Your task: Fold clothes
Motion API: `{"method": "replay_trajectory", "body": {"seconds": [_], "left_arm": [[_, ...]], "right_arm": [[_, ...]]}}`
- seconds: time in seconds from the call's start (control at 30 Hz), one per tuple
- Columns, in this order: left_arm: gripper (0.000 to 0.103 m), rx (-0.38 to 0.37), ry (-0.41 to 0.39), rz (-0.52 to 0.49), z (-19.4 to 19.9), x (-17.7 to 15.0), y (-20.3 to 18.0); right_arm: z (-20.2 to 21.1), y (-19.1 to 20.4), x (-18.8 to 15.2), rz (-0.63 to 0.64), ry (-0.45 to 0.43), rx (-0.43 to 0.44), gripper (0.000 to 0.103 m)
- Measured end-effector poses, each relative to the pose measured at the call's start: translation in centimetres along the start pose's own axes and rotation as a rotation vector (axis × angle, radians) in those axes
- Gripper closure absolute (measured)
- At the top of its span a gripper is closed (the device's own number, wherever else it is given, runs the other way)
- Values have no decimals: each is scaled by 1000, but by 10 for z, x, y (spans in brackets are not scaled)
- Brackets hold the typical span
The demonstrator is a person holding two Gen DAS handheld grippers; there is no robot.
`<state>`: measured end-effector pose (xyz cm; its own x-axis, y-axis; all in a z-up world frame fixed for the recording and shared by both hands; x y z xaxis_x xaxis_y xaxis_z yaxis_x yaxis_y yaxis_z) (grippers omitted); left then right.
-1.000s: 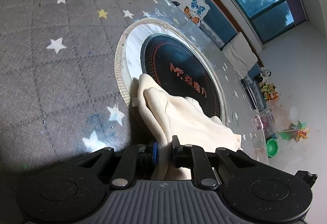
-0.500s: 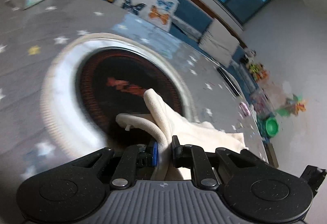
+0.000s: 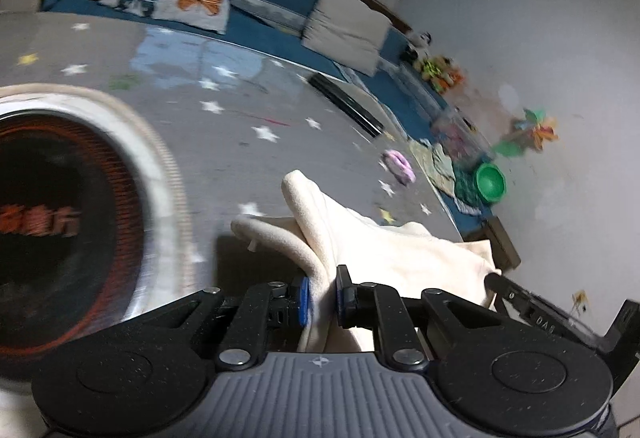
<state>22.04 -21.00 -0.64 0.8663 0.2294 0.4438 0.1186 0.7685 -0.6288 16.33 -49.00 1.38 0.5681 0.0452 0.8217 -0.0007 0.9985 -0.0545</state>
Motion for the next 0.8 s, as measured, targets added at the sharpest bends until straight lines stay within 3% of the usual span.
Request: {"method": "replay_trajectory", "body": {"seconds": [0.27,0.47,0.63,0.8], "left_arm": [[84,142,63,-126,-39,-20,-3],[79,213,-10,-197,-25,-9,3],[81,172,-49,-243,-27,-1,-17],[83,127,-22,-282,-52,-1,-37]], "right_arm": [[-34,-30,-35,-11,107,-72,94],[-22,-33,-26,-7,50,-86,92],[-29,-2,-15,6,43,52,92],[-51,21,-9,5,50,103,92]]}}
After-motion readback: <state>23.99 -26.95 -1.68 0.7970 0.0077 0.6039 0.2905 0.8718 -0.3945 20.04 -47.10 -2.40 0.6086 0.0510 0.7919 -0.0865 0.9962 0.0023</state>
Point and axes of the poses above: each gripper's, at about its wrist camera, not at the fingertips, and z roughly against the way its jaws point, y to its left, x to its top, the point moved 7 cm from there along -z, roughly the way its jaws point, and after that the axes turned 11 degrees about z, right-handed, at the moved point
